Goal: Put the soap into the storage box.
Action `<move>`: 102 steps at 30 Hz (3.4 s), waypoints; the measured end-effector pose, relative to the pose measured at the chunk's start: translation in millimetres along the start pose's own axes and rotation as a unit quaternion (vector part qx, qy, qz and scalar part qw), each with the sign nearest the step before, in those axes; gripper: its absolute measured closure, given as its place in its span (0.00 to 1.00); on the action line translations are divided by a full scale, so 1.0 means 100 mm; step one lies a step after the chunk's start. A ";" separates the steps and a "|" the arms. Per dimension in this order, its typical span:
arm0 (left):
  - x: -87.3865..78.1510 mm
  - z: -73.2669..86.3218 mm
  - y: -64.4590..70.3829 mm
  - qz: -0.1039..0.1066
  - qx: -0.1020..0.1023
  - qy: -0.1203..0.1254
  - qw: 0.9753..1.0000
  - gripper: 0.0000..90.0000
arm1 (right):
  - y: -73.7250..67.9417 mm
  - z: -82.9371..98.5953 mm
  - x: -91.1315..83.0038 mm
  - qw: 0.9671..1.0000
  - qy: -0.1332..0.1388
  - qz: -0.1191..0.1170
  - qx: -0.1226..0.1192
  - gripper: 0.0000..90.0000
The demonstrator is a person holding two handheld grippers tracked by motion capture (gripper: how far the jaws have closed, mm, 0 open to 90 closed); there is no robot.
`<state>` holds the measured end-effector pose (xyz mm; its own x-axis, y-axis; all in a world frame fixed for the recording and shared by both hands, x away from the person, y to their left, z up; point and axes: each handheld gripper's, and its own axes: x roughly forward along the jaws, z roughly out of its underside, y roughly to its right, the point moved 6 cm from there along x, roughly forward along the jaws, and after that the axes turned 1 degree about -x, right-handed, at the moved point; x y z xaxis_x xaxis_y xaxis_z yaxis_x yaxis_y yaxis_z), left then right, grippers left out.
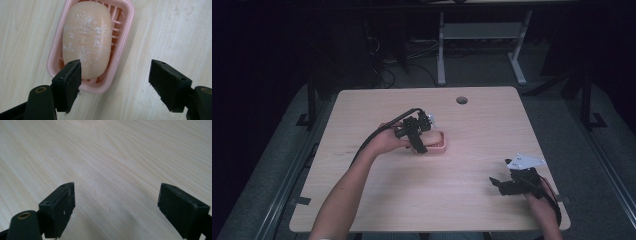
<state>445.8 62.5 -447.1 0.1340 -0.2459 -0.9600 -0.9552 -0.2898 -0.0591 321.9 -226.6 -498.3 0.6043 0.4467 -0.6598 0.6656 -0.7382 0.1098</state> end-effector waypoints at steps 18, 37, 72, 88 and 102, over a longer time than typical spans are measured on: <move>-0.04 0.25 0.11 -0.002 -0.019 0.013 1.000 0.29 | -0.03 -0.02 0.04 1.000 -0.004 0.001 -0.004 0.15; -0.08 0.56 0.28 -0.004 -0.040 0.034 0.999 0.29 | 0.01 -0.01 0.02 1.000 -0.004 0.018 0.012 0.15; -0.08 1.00 0.57 -0.010 -0.051 0.054 0.997 0.29 | 0.03 0.03 0.07 0.999 -0.017 0.028 0.028 0.15; -0.10 1.26 0.66 -0.019 -0.070 0.073 0.995 0.28 | 0.04 0.06 0.08 0.999 -0.026 0.032 0.031 0.15; -0.13 1.53 0.71 -0.025 -0.085 0.071 0.994 0.28 | 0.02 0.06 0.10 0.999 -0.030 0.032 0.028 0.15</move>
<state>336.4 186.7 -481.0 0.2281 -0.3515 -0.9080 -0.8894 -0.4548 -0.0473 326.4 -227.2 -509.0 0.6163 0.3687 -0.6959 0.6003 -0.7919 0.1120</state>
